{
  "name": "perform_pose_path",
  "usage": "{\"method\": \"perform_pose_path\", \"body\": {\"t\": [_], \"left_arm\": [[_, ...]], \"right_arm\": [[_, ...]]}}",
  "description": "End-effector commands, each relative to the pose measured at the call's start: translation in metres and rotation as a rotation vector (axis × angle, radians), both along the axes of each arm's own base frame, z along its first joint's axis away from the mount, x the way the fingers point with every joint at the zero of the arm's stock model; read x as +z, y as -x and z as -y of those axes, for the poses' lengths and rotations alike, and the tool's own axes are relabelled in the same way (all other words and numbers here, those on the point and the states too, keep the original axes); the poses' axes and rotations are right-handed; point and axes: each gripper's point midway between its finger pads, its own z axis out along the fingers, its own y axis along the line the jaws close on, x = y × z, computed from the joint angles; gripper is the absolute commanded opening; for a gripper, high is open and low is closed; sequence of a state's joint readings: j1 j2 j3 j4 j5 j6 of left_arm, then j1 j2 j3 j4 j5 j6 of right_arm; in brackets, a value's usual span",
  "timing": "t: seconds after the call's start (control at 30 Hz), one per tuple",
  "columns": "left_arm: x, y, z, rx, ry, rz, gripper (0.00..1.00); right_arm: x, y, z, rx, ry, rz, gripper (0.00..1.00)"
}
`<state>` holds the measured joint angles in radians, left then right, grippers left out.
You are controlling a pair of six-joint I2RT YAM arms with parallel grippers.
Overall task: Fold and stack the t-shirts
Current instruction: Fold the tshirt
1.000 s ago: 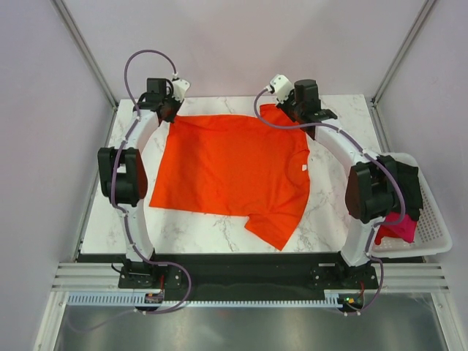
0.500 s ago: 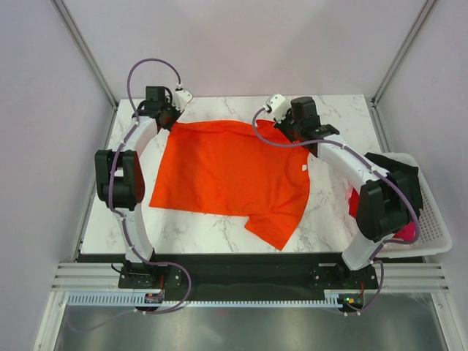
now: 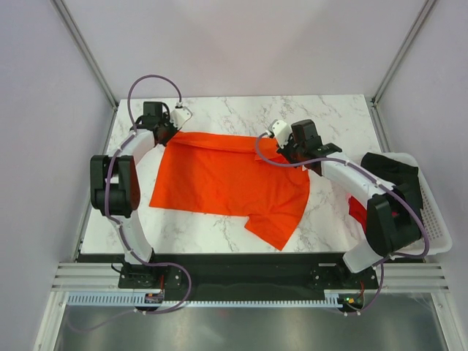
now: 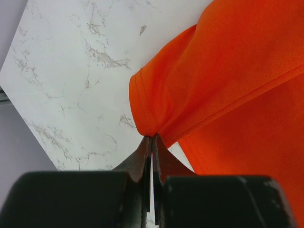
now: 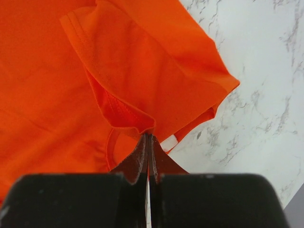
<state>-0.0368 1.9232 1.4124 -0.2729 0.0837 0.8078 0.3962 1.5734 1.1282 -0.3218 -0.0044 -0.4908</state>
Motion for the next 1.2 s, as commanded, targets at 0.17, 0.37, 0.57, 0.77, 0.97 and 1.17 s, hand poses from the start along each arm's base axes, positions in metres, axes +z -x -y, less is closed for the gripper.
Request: {"method": "perform_pose_path", "body": {"t": [0.17, 0.37, 0.57, 0.77, 0.97, 1.17], "left_arm": [[0.026, -0.001, -0.019, 0.036, -0.06, 0.074, 0.22], [0.056, 0.0, -0.019, 0.035, -0.006, 0.125, 0.63], [0.06, -0.049, -0.009, 0.084, 0.096, 0.076, 0.46], [0.022, -0.064, 0.007, 0.101, 0.146, -0.06, 0.08], [-0.005, -0.062, 0.018, 0.102, 0.17, -0.132, 0.02], [-0.027, -0.054, 0.022, 0.119, 0.18, -0.195, 0.02]], "right_arm": [[-0.014, 0.033, -0.003, 0.042, -0.008, -0.084, 0.1], [0.019, 0.018, 0.004, -0.003, -0.007, -0.02, 0.34], [0.004, -0.042, 0.002, -0.098, -0.01, -0.037, 0.34], [-0.022, -0.086, 0.014, -0.175, 0.005, -0.058, 0.32], [-0.044, -0.095, 0.032, -0.231, 0.029, -0.089, 0.31], [-0.059, -0.101, 0.048, -0.264, 0.048, -0.11, 0.31]]}}
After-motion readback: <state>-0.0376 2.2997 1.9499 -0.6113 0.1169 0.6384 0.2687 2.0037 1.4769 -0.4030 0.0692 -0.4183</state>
